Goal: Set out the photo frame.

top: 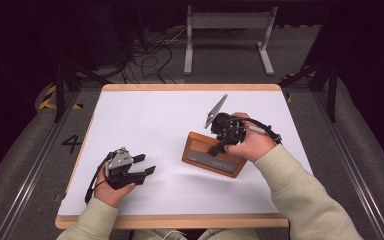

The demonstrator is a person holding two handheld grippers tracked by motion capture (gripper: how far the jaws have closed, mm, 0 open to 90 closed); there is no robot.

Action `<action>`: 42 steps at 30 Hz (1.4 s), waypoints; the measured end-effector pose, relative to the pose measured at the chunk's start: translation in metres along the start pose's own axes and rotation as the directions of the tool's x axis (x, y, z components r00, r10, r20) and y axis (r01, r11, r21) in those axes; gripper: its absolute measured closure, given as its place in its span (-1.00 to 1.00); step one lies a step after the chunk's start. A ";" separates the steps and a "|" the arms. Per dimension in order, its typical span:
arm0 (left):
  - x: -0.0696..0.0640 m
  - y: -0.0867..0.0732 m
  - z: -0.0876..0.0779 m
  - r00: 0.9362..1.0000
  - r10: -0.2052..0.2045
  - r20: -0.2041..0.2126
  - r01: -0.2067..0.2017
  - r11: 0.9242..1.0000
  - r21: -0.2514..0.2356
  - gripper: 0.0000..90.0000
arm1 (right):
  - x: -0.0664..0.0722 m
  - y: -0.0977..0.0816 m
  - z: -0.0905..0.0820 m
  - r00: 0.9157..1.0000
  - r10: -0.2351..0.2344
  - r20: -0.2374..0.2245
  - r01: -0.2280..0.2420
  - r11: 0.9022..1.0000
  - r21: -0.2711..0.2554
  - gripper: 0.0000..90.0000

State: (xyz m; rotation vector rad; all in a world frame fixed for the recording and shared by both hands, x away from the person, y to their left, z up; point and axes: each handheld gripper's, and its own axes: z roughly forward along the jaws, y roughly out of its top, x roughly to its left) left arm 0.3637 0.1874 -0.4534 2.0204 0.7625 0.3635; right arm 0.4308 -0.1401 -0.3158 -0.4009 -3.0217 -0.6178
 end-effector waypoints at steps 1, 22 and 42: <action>0.000 0.000 0.000 1.000 0.001 0.000 -0.001 1.000 0.002 -0.09 | -0.001 0.002 0.001 1.000 -0.031 -0.004 0.031 0.999 0.015 0.60; 0.000 0.001 0.002 1.000 0.003 0.005 -0.003 1.000 0.000 -0.09 | -0.011 0.013 0.048 0.967 -0.216 -0.137 0.231 0.967 0.108 0.60; 0.000 0.001 0.003 1.000 0.004 0.009 -0.004 1.000 0.002 -0.11 | -0.029 -0.020 0.028 0.997 -0.059 0.040 0.063 0.990 -0.127 -0.34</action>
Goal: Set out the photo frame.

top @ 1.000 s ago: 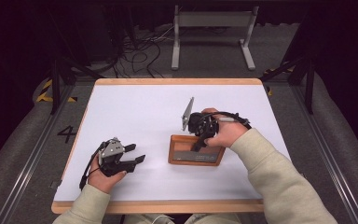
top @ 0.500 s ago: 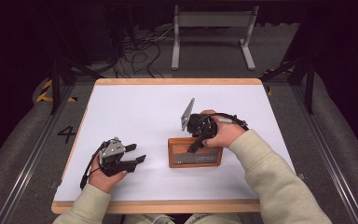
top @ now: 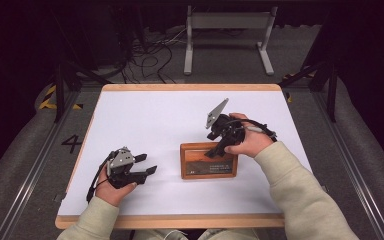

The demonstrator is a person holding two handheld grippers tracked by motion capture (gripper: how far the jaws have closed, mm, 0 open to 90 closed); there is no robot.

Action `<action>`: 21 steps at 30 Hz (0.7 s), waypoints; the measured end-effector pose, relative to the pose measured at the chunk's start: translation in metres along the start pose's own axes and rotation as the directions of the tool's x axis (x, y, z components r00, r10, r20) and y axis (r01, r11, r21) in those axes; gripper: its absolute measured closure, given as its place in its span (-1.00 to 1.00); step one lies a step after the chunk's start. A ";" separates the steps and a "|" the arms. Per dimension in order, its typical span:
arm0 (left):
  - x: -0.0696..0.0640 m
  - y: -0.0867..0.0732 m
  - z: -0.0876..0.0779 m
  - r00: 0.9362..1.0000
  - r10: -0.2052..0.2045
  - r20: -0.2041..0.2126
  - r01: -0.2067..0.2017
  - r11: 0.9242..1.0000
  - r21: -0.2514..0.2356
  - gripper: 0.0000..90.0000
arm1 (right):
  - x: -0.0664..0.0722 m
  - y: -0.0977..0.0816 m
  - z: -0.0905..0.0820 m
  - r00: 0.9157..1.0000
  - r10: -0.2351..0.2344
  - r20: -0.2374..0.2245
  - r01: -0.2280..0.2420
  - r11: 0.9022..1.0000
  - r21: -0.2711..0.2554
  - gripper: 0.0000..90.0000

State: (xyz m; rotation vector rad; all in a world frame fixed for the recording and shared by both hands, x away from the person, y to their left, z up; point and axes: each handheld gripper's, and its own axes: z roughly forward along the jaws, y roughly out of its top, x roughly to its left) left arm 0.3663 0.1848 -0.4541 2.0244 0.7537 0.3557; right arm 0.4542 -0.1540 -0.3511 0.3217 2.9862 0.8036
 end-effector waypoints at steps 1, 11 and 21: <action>0.000 0.000 0.000 1.000 -0.001 -0.001 0.001 1.000 0.001 -0.12 | 0.001 -0.006 -0.008 1.000 0.005 0.026 -0.004 0.999 -0.034 -0.34; 0.000 0.000 -0.002 1.000 -0.015 -0.012 0.015 1.000 0.008 -0.19 | 0.013 -0.054 -0.048 0.973 0.163 0.163 -0.129 0.971 -0.201 -0.47; 0.000 0.001 -0.003 1.000 -0.026 -0.012 0.026 1.000 0.001 -0.24 | 0.033 -0.105 -0.061 0.922 0.308 0.236 -0.232 0.925 -0.301 -0.62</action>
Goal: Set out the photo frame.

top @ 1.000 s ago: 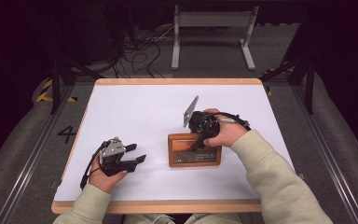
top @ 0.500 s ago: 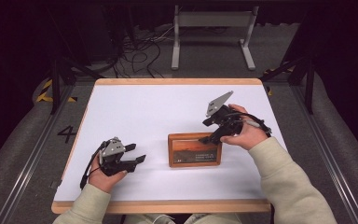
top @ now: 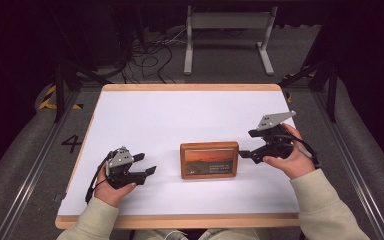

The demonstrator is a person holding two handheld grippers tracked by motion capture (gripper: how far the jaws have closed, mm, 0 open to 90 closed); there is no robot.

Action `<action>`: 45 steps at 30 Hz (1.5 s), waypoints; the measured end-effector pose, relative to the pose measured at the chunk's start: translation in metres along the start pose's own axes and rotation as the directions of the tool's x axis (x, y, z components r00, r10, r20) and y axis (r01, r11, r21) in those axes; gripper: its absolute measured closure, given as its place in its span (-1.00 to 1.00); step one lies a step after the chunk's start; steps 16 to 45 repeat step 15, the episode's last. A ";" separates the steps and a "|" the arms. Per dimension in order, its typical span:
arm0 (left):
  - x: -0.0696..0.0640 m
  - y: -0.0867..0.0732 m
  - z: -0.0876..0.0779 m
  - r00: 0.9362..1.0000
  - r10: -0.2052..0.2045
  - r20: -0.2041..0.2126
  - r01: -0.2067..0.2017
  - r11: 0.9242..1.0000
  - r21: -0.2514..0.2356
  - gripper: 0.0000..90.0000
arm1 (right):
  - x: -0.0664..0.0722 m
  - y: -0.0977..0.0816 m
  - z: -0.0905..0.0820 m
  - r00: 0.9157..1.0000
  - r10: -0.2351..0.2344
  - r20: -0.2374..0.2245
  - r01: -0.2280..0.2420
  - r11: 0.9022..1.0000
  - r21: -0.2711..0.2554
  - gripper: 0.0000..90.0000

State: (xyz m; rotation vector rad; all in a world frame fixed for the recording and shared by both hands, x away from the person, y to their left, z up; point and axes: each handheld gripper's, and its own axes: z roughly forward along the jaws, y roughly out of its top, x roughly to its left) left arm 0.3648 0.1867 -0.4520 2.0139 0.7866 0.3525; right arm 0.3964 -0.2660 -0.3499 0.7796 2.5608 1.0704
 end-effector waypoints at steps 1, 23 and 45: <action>0.000 0.000 0.000 1.000 -0.002 -0.001 0.002 1.000 0.000 -0.24 | 0.001 -0.008 -0.002 1.000 0.011 0.012 -0.011 1.000 -0.007 -0.62; 0.001 0.001 0.000 1.000 -0.017 -0.003 0.017 1.000 -0.010 -0.26 | -0.005 -0.091 -0.001 0.974 0.210 0.087 -0.203 0.975 -0.086 -0.59; 0.001 0.001 0.000 1.000 -0.017 -0.003 0.017 1.000 -0.010 -0.26 | -0.005 -0.091 -0.001 0.974 0.210 0.087 -0.203 0.975 -0.086 -0.59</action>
